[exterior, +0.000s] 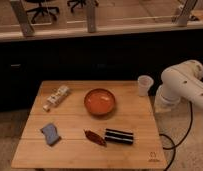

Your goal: Place the pepper on the white sponge

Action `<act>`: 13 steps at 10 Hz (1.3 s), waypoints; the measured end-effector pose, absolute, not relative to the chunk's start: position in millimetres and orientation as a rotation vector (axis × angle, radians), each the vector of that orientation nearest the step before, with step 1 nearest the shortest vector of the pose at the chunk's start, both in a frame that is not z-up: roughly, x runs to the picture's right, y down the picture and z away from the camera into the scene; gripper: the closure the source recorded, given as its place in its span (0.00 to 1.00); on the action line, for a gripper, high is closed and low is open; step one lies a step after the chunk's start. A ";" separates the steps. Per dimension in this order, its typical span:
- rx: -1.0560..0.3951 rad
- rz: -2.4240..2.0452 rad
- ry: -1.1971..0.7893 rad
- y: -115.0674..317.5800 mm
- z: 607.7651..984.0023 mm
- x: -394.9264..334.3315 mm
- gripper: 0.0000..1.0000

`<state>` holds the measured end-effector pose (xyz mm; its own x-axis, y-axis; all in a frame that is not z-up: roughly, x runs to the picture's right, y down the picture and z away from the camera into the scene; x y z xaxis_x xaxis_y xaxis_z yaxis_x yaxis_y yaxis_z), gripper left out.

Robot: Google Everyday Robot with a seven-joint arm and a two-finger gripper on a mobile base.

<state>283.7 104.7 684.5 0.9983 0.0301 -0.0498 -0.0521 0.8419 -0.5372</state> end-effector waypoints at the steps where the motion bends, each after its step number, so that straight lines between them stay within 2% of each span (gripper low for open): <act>1: -0.568 0.043 0.040 104.7 684.5 283.7 0.49; 3: -0.568 0.043 0.040 104.7 684.5 283.7 0.26; 4: -0.568 0.043 0.040 104.7 684.5 283.7 0.22; 13: -0.568 0.043 0.040 104.7 684.5 283.7 0.20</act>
